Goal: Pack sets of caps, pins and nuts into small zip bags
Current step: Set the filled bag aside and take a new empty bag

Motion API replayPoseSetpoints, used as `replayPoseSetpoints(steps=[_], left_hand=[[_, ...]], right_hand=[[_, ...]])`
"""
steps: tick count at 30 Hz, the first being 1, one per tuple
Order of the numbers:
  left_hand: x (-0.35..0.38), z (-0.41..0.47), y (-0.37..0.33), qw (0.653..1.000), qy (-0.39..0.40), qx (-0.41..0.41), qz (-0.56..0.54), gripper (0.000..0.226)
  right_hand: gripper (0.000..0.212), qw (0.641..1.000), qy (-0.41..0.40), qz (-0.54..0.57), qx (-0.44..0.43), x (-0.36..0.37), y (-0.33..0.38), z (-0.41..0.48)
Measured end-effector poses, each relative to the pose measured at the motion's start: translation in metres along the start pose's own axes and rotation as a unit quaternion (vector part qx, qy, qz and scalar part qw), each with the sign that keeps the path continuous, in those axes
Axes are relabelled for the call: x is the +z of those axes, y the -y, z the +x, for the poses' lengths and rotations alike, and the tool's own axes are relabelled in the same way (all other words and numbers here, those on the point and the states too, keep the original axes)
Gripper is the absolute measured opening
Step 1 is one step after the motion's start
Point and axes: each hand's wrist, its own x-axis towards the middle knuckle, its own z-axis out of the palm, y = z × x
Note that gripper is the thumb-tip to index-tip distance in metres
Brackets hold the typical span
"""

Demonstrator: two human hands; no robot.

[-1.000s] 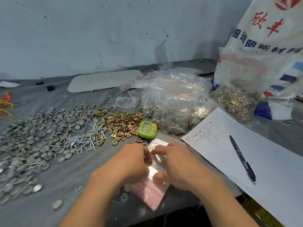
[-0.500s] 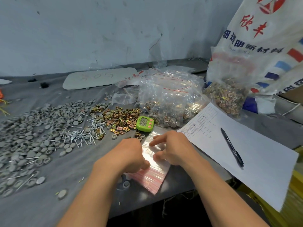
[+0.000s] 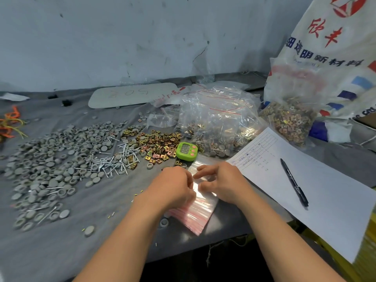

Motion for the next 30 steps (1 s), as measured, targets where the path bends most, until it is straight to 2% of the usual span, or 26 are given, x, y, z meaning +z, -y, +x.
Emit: replayPoseSetpoints(steps=[3, 6, 9, 11, 12, 13, 15, 18, 20, 23, 24, 26, 28, 30], left_hand=[[0.001, 0.001, -0.005, 0.999, -0.011, 0.019, 0.046, 0.006], [0.001, 0.004, -0.007, 0.998, -0.033, 0.023, 0.056, 0.015], [-0.002, 0.009, -0.012, 0.991, -0.119, 0.025, 0.054, 0.017], [-0.006, 0.012, -0.016, 0.979, -0.197, 0.033, 0.033, 0.018], [-0.009, 0.013, -0.017, 0.973, -0.225, 0.037, 0.019, 0.020], [-0.011, 0.013, -0.018, 0.969, -0.242, 0.042, 0.006, 0.021], [-0.014, 0.010, -0.018, 0.966, -0.253, 0.051, -0.011, 0.023], [-0.016, 0.005, -0.015, 0.961, -0.265, 0.060, -0.049, 0.027], [-0.014, 0.002, -0.011, 0.974, -0.207, 0.052, -0.081, 0.022], [-0.002, -0.002, -0.008, 0.996, -0.063, 0.030, -0.048, 0.007], [0.002, -0.001, -0.007, 0.999, -0.029, 0.026, -0.023, 0.020], [0.006, 0.000, -0.007, 1.000, 0.007, 0.030, 0.000, 0.048], [0.009, 0.004, -0.007, 0.999, 0.017, 0.037, 0.008, 0.065], [0.010, 0.005, -0.006, 0.999, 0.034, 0.028, 0.008, 0.072]], right_hand=[[0.022, 1.000, -0.005, 0.010, -0.003, 0.003, -0.003, -0.002], [0.011, 0.999, -0.020, 0.049, 0.009, 0.001, 0.001, -0.003], [0.026, 0.994, -0.026, 0.103, -0.002, -0.006, 0.006, -0.008], [0.014, 0.997, -0.015, 0.071, -0.011, -0.005, 0.005, -0.009], [0.004, 0.999, -0.030, 0.044, -0.004, -0.005, 0.005, -0.009], [0.003, 0.998, -0.053, 0.018, 0.003, -0.004, 0.004, -0.007], [0.011, 0.997, -0.082, 0.000, 0.015, -0.002, 0.003, -0.005], [0.017, 0.989, -0.135, 0.057, 0.027, -0.002, 0.006, -0.004], [0.020, 0.971, -0.192, 0.134, 0.049, -0.003, 0.008, -0.002], [0.019, 0.917, -0.240, 0.311, 0.065, -0.004, 0.016, -0.001], [0.020, 0.887, -0.243, 0.387, 0.063, -0.007, 0.020, -0.002], [0.024, 0.798, -0.211, 0.561, 0.058, -0.009, 0.028, -0.004], [0.020, 0.693, -0.140, 0.705, 0.054, -0.010, 0.035, -0.005], [0.008, 0.630, -0.076, 0.771, 0.043, -0.008, 0.044, -0.007]])
